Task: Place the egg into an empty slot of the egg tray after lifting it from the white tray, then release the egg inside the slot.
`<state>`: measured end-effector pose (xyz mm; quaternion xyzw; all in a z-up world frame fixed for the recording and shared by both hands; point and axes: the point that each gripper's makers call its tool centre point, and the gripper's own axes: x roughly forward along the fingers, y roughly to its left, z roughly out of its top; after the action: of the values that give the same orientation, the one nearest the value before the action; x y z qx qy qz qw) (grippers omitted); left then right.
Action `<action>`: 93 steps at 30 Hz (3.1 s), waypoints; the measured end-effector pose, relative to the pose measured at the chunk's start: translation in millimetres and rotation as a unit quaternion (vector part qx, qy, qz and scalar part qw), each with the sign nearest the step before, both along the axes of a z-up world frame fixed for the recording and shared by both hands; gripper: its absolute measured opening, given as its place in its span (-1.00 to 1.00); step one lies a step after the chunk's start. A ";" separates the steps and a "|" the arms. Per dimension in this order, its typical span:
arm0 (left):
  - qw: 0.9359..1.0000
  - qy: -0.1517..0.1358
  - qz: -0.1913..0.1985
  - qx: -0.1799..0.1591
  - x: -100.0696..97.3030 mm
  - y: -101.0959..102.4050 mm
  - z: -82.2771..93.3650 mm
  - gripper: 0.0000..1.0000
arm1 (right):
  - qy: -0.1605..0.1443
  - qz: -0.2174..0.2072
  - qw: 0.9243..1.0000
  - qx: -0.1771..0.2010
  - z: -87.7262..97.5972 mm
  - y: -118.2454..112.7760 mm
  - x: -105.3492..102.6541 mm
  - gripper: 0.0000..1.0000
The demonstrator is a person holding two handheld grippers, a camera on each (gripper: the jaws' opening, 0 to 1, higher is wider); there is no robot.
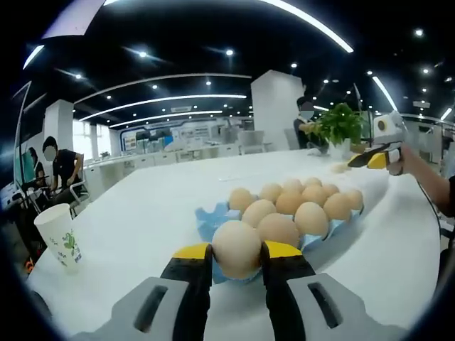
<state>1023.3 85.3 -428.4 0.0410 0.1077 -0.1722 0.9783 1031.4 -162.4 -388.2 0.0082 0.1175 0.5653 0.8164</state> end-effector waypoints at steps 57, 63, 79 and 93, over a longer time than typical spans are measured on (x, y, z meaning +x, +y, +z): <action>0.998 -0.026 -0.055 0.001 -3.1 -43.8 20.8 -0.25 | -0.014 -0.068 0.998 -0.005 6.1 -40.8 35.5 -0.28; 0.998 -0.029 -0.057 -0.005 -2.3 -45.3 21.9 -0.18 | -0.020 -0.078 0.997 -0.020 3.2 -46.9 39.7 -0.28; 0.998 -0.026 -0.056 -0.007 -4.1 -43.9 19.4 -0.11 | -0.029 -0.116 0.992 -0.037 3.6 -77.3 61.9 -0.27; 0.998 -0.025 -0.056 -0.005 -3.6 -45.3 19.3 -0.11 | -0.039 -0.180 0.981 -0.063 -0.3 -128.6 92.1 -0.27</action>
<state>1019.7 39.9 -409.1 0.0460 0.0798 -0.2260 0.9698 1123.4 -291.0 -388.5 -0.0447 0.1178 0.4008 0.9075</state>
